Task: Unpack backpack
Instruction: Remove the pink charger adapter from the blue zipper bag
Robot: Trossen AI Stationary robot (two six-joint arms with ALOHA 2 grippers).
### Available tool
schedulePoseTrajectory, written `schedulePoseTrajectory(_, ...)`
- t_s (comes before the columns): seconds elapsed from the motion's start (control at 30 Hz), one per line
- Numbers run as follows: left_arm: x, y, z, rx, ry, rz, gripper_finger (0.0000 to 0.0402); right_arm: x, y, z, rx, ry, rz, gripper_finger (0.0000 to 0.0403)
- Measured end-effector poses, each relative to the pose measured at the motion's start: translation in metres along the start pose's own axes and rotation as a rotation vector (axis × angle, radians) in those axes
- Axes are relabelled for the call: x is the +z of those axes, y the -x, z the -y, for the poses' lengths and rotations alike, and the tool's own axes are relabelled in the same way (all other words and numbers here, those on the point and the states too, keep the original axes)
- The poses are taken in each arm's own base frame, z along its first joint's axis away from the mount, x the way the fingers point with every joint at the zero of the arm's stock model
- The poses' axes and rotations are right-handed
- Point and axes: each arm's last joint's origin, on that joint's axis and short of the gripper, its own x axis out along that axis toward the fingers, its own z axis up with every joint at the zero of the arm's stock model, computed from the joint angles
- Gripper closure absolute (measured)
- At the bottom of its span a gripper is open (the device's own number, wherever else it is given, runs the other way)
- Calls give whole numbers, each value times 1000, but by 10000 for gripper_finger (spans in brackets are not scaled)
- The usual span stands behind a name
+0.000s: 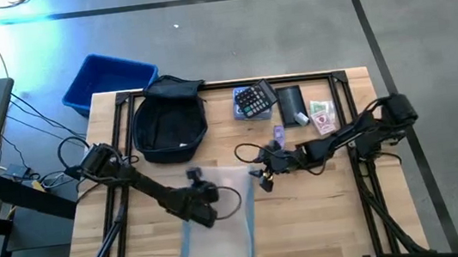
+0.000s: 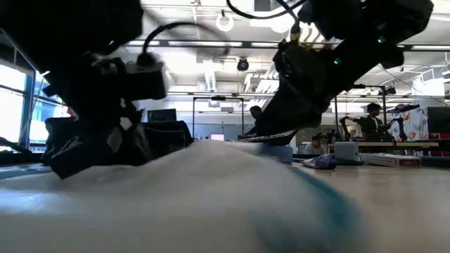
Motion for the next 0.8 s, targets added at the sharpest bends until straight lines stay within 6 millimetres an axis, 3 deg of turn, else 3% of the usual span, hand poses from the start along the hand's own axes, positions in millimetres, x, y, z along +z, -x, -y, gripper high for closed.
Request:
schedulePoseTrajectory(0.17,10,5,11,-95,-124,116,401,2,1,-8,22,17,-28,194)
schedulePoseTrajectory(0.3,-4,6,7,-17,-158,17,401,3,4,-23,120,113,-65,194)
schedulePoseTrajectory(0.5,-25,8,-8,152,-108,-135,402,2,12,-62,357,304,-116,194)
schedulePoseTrajectory(0.67,-26,12,-7,175,-100,-138,402,-15,-10,-67,271,368,-285,194)
schedulePoseTrajectory(0.8,-6,21,-3,153,-88,-83,402,-21,-35,-64,243,375,-370,194)
